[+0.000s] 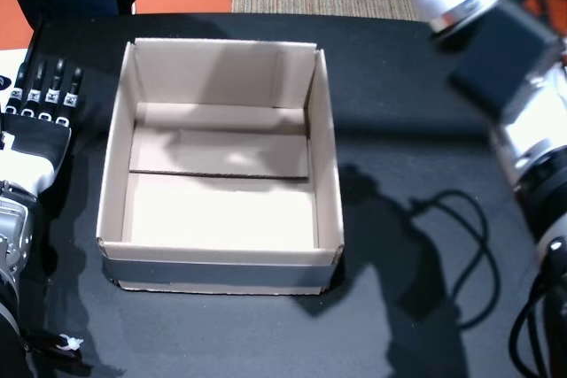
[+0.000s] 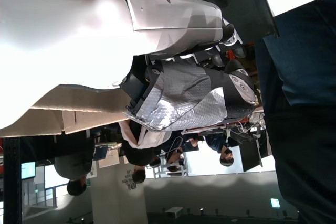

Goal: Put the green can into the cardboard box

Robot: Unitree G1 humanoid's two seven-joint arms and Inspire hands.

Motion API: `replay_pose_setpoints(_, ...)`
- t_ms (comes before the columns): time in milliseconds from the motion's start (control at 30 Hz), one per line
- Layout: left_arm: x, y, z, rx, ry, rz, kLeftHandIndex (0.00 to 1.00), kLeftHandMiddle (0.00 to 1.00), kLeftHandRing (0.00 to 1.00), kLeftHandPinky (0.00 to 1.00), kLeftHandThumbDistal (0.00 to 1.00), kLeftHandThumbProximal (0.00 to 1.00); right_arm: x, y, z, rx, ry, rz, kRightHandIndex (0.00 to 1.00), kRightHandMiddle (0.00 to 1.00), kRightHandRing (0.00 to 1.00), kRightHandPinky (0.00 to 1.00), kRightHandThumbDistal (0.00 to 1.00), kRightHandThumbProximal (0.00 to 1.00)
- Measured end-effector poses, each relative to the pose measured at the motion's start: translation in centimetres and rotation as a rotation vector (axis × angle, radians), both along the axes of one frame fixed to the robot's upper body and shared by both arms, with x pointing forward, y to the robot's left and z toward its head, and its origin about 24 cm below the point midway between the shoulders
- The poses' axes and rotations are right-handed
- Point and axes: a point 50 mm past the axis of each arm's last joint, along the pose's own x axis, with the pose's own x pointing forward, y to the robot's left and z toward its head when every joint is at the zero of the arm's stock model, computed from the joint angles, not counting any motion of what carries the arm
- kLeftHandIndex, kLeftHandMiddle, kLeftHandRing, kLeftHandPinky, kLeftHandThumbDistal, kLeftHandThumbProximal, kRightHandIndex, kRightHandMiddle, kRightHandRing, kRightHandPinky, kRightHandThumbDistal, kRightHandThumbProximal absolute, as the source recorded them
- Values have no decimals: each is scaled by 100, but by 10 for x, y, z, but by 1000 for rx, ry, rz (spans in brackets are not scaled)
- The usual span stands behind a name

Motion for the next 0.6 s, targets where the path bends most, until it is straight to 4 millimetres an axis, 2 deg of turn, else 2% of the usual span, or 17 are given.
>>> replay_pose_setpoints(100,0,-2,0,9,2,-5,69,75,83,91,0,66,-1,12,-16,-153,58,43,16,17,25,38,14,0)
replay_pose_setpoints(167,1,-3,-1,22,6,-6,77,80,86,93,0,66,-1,17,-20,-204,90,58,16,17,25,39,10,0)
replay_pose_setpoints(300,1,-5,-1,47,13,-16,74,77,85,90,0,63,-1,25,-24,-276,122,71,19,20,28,39,8,0)
replay_pose_setpoints(367,1,-6,-2,35,11,-14,69,75,85,90,0,61,0,33,-28,-429,135,79,17,21,30,38,5,0)
replay_pose_setpoints(467,1,-8,-2,17,-1,-20,66,74,86,92,0,59,3,39,-32,-686,176,73,18,23,33,39,11,0)
replay_pose_setpoints(533,1,-8,-2,13,-6,-20,65,73,85,92,0,56,7,39,-32,-811,210,50,18,25,36,39,23,0)
replay_pose_setpoints(600,1,-7,-2,4,-9,-19,65,73,86,92,0,52,10,36,-31,-901,253,23,19,26,36,38,27,0)
